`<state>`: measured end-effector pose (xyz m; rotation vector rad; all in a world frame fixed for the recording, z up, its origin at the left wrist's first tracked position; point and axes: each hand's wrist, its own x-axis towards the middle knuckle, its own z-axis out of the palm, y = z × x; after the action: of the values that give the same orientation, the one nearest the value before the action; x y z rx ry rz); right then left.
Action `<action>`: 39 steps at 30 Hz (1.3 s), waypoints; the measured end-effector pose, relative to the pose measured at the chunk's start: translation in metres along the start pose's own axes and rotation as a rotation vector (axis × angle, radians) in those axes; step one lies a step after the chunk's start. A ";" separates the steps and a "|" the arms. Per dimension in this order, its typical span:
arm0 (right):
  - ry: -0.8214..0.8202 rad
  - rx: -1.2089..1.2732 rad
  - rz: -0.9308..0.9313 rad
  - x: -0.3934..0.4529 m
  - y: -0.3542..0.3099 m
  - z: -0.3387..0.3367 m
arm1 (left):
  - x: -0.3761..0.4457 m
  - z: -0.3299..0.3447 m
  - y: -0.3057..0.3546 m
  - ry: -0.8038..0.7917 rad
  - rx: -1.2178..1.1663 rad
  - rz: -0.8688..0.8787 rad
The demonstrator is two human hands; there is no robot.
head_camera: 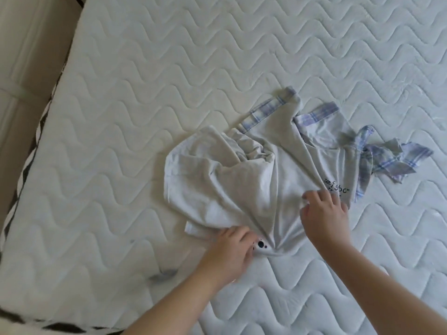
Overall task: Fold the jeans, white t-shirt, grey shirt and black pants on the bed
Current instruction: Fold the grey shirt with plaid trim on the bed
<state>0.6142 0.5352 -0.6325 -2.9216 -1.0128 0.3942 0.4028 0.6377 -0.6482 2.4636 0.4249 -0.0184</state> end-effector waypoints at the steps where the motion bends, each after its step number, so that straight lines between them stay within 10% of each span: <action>1: 0.079 0.062 -0.042 0.000 -0.019 -0.002 | -0.006 -0.008 -0.012 0.077 -0.008 -0.069; 7: 0.082 0.447 -0.367 0.009 -0.135 -0.013 | -0.023 -0.047 -0.080 0.569 -0.121 -0.633; 12: -0.229 0.584 -0.409 0.014 -0.195 -0.006 | -0.006 -0.064 -0.119 0.538 -0.690 -1.048; 28: -0.356 0.618 0.025 0.022 -0.146 -0.026 | -0.001 -0.064 -0.052 0.421 -0.456 -0.275; 32: -0.239 0.583 0.196 0.022 -0.097 -0.025 | 0.004 -0.054 -0.060 0.575 -0.384 -0.539; 39: -0.185 0.655 0.292 -0.004 -0.048 -0.006 | 0.045 -0.042 -0.089 0.262 -0.343 -0.885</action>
<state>0.5833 0.5706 -0.6204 -2.4457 -0.3506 0.8337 0.4143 0.7425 -0.6725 1.7747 1.4623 0.0100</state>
